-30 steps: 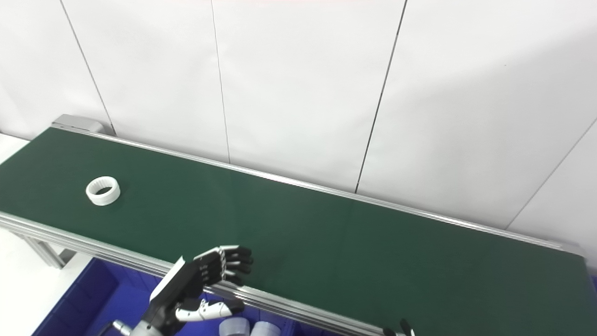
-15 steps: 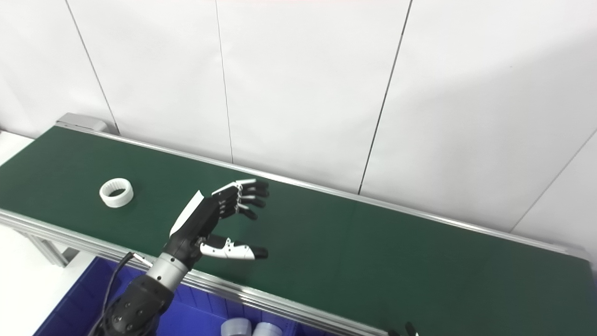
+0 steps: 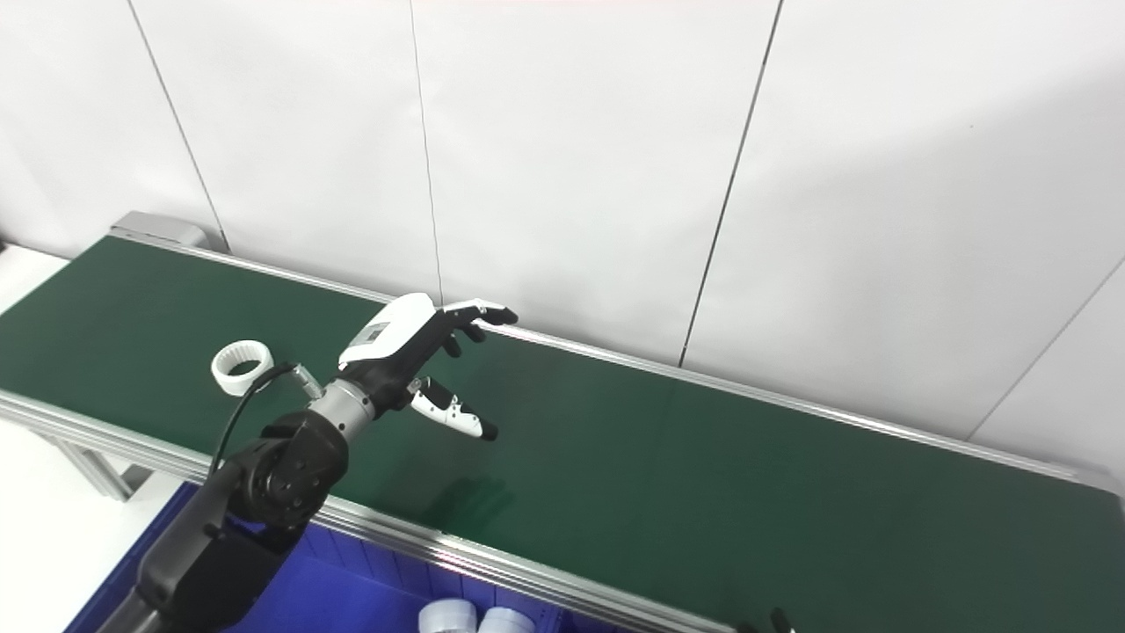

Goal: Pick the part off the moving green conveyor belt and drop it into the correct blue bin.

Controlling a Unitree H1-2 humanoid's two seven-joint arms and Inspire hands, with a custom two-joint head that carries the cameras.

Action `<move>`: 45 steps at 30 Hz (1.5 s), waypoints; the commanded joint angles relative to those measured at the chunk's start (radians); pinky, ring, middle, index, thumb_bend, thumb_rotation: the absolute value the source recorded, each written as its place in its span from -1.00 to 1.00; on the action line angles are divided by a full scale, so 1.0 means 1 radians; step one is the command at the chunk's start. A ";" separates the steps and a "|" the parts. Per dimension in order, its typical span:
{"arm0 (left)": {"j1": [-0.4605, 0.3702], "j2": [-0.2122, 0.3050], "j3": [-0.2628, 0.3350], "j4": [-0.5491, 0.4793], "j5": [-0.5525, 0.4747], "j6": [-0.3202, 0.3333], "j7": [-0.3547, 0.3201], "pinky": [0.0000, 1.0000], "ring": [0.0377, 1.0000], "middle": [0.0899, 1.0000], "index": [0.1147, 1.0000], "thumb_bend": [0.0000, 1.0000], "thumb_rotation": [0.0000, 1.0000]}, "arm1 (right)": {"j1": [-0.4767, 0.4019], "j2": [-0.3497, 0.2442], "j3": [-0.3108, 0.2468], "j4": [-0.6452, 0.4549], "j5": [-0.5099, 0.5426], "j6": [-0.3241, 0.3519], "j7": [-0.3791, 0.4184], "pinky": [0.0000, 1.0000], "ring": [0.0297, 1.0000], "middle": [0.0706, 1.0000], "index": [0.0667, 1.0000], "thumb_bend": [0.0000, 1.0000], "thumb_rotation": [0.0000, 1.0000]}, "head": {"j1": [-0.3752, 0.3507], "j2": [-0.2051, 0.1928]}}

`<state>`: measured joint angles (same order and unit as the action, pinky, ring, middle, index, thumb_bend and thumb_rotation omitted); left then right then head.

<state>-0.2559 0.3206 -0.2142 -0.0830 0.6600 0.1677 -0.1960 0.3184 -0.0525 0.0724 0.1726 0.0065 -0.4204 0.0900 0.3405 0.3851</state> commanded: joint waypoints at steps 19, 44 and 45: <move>-0.176 0.050 -0.125 0.215 0.132 0.044 -0.100 0.42 0.64 0.71 0.59 0.89 -1.00 | -0.013 0.009 0.009 -0.014 -0.016 -0.049 -0.020 0.68 0.74 0.78 1.00 -0.90 1.00 | -0.005 0.003; -0.232 0.077 -0.243 0.358 0.154 -0.001 -0.177 0.51 0.72 0.75 0.59 0.89 -1.00 | -0.004 0.008 0.008 -0.021 -0.007 -0.049 -0.015 0.65 0.73 0.78 1.00 -0.84 1.00 | -0.009 0.012; -0.234 0.078 -0.244 0.357 0.154 0.001 -0.181 0.50 0.71 0.75 0.60 0.88 -1.00 | -0.005 0.008 0.007 -0.020 -0.006 -0.049 -0.015 0.66 0.73 0.78 1.00 -0.85 1.00 | -0.009 0.011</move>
<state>-0.4496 0.3782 -0.4623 0.2760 0.8081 0.1781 -0.3870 0.3214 -0.0501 0.0758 0.1728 -0.0087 -0.4206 0.0683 0.3313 0.3958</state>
